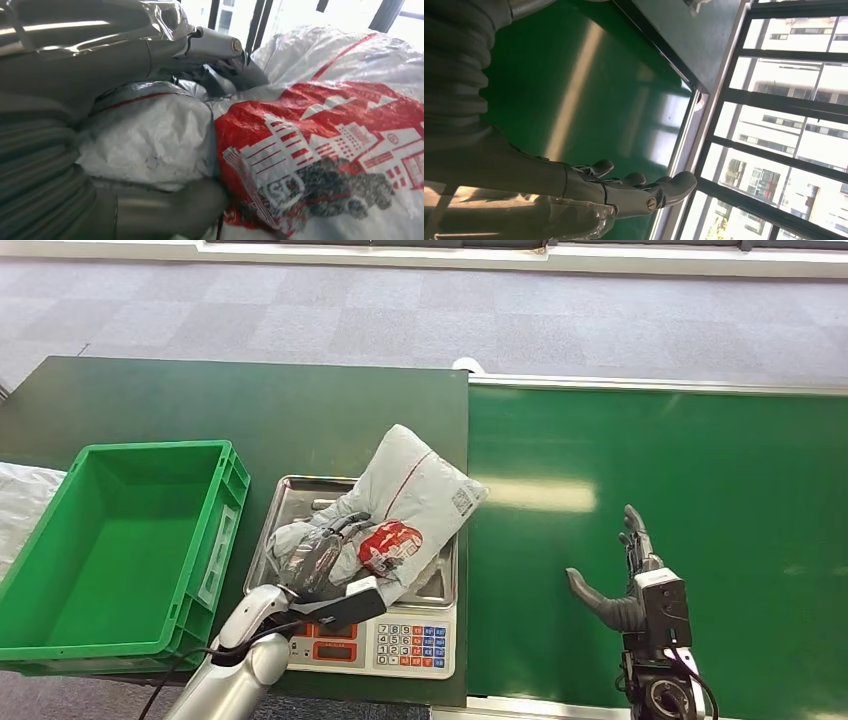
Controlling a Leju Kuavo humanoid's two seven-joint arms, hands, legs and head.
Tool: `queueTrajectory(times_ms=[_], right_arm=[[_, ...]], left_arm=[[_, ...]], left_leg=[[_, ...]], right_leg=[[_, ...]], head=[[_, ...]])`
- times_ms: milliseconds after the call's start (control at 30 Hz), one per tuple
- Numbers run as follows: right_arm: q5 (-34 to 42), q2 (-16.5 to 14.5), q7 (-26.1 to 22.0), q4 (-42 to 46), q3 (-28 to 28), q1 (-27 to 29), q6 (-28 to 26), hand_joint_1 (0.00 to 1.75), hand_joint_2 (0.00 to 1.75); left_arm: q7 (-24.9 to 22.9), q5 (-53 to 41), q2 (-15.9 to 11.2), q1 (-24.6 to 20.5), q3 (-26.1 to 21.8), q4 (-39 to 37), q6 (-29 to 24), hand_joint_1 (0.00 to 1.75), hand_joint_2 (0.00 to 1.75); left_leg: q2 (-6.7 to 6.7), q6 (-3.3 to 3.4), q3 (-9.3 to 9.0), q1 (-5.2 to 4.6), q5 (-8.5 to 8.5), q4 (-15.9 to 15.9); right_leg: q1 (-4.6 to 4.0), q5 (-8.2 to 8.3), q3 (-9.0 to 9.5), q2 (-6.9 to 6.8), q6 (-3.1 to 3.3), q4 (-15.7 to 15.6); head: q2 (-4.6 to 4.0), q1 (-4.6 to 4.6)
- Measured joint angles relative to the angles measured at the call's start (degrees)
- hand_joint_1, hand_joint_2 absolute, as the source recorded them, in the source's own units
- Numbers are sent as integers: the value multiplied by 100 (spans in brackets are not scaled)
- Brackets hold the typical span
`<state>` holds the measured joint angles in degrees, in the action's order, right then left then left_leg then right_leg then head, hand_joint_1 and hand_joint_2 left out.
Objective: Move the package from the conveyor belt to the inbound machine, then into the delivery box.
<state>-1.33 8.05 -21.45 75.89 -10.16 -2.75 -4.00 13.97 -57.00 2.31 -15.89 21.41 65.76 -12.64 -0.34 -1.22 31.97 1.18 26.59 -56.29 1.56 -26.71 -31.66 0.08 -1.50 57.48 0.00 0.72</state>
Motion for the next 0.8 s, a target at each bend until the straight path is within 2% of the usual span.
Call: queueTrajectory(times_ms=[67, 133, 200, 300, 367, 433, 533, 633, 800], right_arm=[[16, 1, 1, 0, 1, 6, -2, 0, 175], [35, 1, 1, 2, 5, 28, -7, 0, 175], [77, 1, -31, 3, 8, 51, -27, 0, 175], [190, 4, -163, -28, 6, 36, -87, 0, 175], [237, 5, -230, -64, 0, 7, -104, 0, 175], [260, 5, -262, -97, -10, -11, -105, 0, 175], [276, 6, -268, -140, -36, -34, -102, 0, 175], [289, 6, -269, -191, -62, -75, -89, 0, 175], [334, 10, -288, -335, -131, -212, -25, 0, 175]], left_arm=[[42, -55, -3, 57, -9, 4, -453, 173, 0], [77, -129, 1, 137, -18, 14, -1013, 175, 0], [431, -7, 84, 250, -113, 65, -1632, 175, 0], [1786, 296, 452, 446, -679, 214, -2529, 175, 0], [2339, 325, 651, 528, -1050, 272, -2693, 175, 0], [2504, 303, 796, 609, -1346, 321, -2712, 175, 0], [2453, 160, 957, 706, -1641, 365, -2718, 175, 0], [2394, 21, 1050, 802, -1796, 459, -2719, 175, 0], [2565, 262, 1167, 992, -1991, 977, -2722, 175, 0]], left_leg=[[1, 0, 6, 0, -1, 0], [5, 0, 16, 0, 0, -1], [9, 0, 33, 0, 0, -1], [9, 0, 57, 0, 0, -2], [6, -1, 65, 0, 1, -2], [5, -2, 73, 0, 2, -2], [6, -2, 81, 1, 3, -2], [7, -2, 83, 1, 3, -2], [9, -2, 86, 1, 2, -2]], right_leg=[[0, 1, -9, 1, 1, 0], [0, 3, -23, 4, 3, 1], [-1, 3, -41, 8, 3, 2], [0, 3, -65, 9, 3, 2], [0, 3, -72, 8, 2, 2], [0, 3, -81, 8, 2, 2], [-1, 3, -88, 8, 3, 2], [-1, 3, -90, 8, 3, 2], [-1, 3, -94, 7, 3, 2]], head=[[0, 0], [0, 0], [0, 1], [0, -1], [0, -1], [0, 1], [0, 1], [0, 0], [0, 1]])
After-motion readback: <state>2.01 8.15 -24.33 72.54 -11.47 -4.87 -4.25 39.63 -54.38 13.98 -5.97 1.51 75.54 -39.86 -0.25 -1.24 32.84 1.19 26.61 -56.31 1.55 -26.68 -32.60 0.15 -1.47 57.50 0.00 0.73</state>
